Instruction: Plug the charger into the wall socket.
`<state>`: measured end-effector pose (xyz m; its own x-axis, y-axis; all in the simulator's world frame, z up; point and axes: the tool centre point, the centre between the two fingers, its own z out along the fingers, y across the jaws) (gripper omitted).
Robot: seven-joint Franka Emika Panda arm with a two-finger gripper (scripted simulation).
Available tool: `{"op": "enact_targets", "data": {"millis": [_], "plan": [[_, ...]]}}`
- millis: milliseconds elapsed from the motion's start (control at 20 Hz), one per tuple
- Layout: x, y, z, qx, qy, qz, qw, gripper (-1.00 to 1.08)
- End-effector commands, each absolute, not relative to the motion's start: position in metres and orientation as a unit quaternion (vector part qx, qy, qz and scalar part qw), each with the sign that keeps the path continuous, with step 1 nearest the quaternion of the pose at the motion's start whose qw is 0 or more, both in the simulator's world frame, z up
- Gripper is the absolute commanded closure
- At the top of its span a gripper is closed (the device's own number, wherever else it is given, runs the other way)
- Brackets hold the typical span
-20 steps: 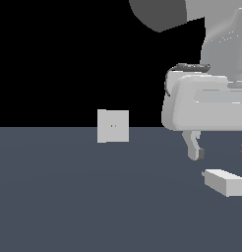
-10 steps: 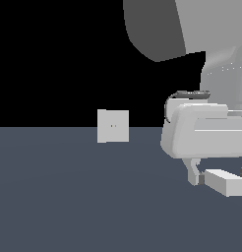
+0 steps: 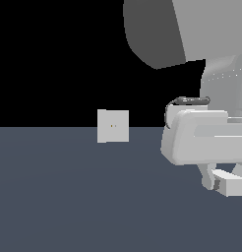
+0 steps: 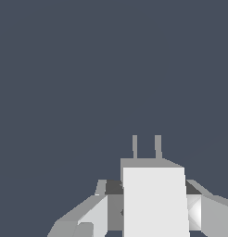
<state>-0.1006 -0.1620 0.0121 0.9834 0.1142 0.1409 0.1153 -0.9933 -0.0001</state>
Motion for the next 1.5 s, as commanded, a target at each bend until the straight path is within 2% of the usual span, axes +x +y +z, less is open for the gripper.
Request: {"op": "enact_targets", "data": {"millis": [0,350,700,1450], "plan": [[-0.100,-0.162,0.012,-0.996,-0.058,-0.071,0.004,1.08],[-0.099,-0.160,0.013,-0.996,-0.058,-0.071,0.004,1.08],[-0.084,-0.139,0.024,-0.996,-0.062,-0.071,0.004,1.08],[-0.007,-0.029,0.080,-0.994,-0.081,-0.070,0.005,1.08]]}}
